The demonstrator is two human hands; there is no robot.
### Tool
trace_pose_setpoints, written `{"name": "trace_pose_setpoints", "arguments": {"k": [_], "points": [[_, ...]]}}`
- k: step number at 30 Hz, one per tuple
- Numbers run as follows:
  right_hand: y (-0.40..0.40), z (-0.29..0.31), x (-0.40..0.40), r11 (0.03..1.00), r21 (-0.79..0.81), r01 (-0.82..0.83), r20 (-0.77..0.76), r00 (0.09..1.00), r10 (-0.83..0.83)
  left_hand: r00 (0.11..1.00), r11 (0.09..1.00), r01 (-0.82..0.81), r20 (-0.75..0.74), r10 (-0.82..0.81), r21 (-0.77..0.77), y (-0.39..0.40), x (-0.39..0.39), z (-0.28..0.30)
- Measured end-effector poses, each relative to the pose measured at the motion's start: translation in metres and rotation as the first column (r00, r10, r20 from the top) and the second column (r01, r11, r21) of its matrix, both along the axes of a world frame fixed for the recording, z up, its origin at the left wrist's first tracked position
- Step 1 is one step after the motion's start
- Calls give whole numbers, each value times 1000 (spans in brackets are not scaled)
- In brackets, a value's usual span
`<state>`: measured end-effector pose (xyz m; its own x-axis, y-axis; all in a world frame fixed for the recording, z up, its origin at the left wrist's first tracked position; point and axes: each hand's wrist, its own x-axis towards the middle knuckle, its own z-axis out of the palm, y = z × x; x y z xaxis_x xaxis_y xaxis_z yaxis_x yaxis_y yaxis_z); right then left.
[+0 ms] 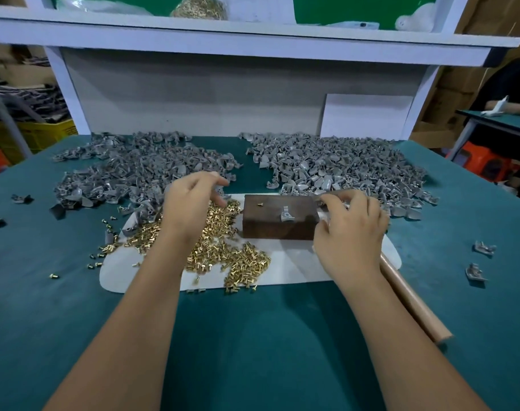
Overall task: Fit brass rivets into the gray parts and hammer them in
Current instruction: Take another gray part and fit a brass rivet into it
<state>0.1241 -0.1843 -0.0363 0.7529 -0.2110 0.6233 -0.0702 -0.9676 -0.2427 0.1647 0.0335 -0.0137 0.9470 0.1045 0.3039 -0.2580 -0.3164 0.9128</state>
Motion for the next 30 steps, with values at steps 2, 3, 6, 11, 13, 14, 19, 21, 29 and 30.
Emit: {"name": "trace_pose_setpoints", "arguments": {"k": [2,3,6,11,13,14,19,21,29,30], "points": [[-1,0,-1,1000,22,-6,30,1000,6,995,994,95,11,-96,57,-6,-2,-2],[0,0,-1,999,30,-12,36,999,11,992,990,122,20,-124,76,-8,-3,-2],[2,0,0,998,40,-40,34,999,39,982,983,170,74,-175,77,-12,-8,2],[6,-2,1,994,60,-88,55,995,84,979,982,160,113,-172,103,-15,-16,7],[7,-3,1,991,63,-119,51,992,116,981,983,150,111,-161,105,-15,-16,6],[7,-3,1,989,65,-135,48,990,132,982,984,145,109,-156,105,-15,-16,5],[10,-4,1,982,65,-180,27,984,178,984,984,140,97,-151,113,-16,-15,3],[11,-4,1,980,65,-187,22,982,186,983,982,142,99,-155,124,-16,-15,3],[14,-4,1,967,57,-247,19,969,246,987,998,57,146,-60,29,-19,-7,-4],[15,-4,1,964,56,-262,26,965,261,989,999,39,145,-39,3,-19,-8,-5]]}}
